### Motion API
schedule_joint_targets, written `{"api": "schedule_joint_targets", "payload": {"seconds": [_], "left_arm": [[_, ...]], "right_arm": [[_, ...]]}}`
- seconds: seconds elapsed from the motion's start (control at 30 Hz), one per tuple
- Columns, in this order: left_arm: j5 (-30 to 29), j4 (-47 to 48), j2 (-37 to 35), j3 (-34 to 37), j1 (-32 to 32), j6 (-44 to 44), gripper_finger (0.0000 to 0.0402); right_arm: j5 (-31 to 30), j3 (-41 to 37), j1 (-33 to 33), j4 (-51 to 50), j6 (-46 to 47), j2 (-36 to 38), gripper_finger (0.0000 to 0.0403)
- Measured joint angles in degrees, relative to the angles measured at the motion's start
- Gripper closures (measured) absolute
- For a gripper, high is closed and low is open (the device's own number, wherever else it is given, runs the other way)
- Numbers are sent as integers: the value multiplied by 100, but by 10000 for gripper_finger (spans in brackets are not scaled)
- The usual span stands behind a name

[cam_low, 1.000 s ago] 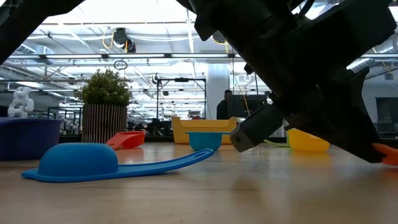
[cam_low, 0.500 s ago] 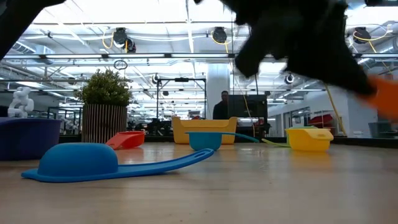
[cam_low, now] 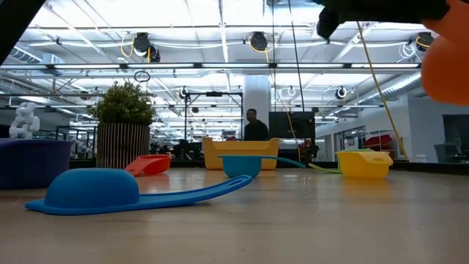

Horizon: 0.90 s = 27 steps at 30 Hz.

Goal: Nest measuring cups in basket
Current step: Move the orange measuring cup to the center of the table

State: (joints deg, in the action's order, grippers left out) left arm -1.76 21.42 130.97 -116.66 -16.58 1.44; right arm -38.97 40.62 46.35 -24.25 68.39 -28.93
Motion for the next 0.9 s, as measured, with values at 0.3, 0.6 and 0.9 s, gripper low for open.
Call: {"api": "schedule_joint_targets", "payload": {"seconds": [0.3, 0.6, 0.9], "left_arm": [[-64, -323, -245, -12, 77, 4384, 396], [1026, -713, -266, -4, 174, 5860, 397], [1577, -688, -489, -7, 583, 6021, 397]], "right_arm": [[-27, 0, -3, -40, -1135, 624, 403], [-25, 0, -2, -147, -1426, 862, 403], [6, 0, -2, -165, -1344, 851, 403]]}}
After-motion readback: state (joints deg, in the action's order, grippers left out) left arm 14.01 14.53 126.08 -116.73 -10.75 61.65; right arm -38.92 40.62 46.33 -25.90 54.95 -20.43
